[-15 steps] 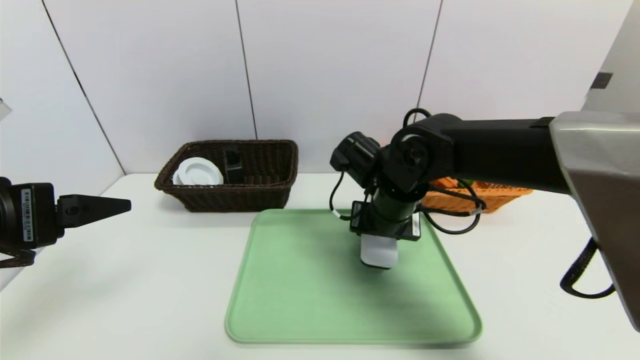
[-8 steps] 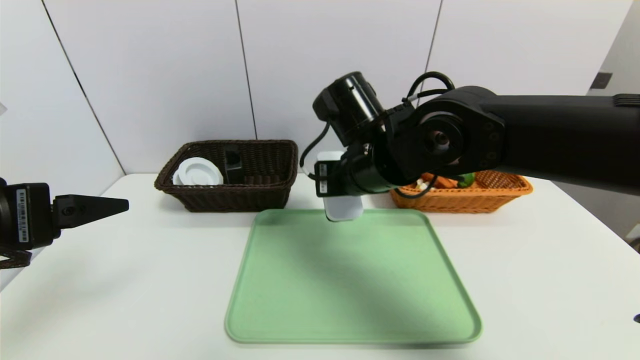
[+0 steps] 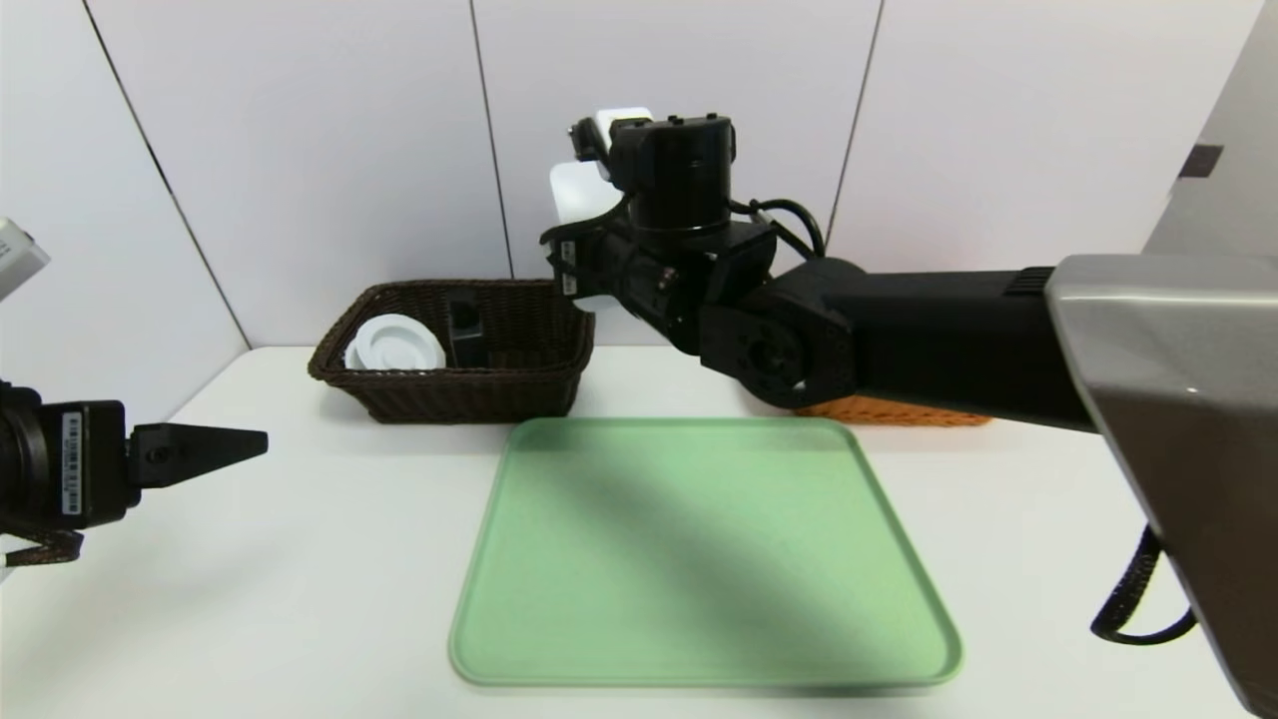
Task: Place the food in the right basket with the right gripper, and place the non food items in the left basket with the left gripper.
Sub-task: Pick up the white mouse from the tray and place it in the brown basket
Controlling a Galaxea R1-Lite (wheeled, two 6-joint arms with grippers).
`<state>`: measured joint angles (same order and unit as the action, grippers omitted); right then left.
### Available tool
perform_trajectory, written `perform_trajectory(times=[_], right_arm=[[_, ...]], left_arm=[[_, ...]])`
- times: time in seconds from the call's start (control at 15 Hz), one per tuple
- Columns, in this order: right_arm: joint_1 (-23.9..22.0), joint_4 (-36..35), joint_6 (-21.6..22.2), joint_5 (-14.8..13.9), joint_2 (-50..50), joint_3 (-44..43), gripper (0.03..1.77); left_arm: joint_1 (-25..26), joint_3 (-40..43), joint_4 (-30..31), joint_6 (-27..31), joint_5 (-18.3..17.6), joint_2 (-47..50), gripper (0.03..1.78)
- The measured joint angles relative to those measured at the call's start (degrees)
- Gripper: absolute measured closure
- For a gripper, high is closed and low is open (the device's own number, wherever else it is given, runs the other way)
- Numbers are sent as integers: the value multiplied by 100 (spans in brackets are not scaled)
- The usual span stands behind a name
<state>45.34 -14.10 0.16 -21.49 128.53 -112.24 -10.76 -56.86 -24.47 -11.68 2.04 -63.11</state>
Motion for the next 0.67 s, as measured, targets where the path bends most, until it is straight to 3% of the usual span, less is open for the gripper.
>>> perform_trajectory(times=[0.27,0.47,0.67], right_arm=[[-20,-1392,-1186,-33,422,-2,79],[-5,-2046,-1490,0,742,-11,79],[17,-2147,-1531,63,896,-11,79]], left_arm=[[-4,438,-1,11,28,82,12],[-4,713,5,11,44,143,12],[-4,868,9,18,50,193,12]])
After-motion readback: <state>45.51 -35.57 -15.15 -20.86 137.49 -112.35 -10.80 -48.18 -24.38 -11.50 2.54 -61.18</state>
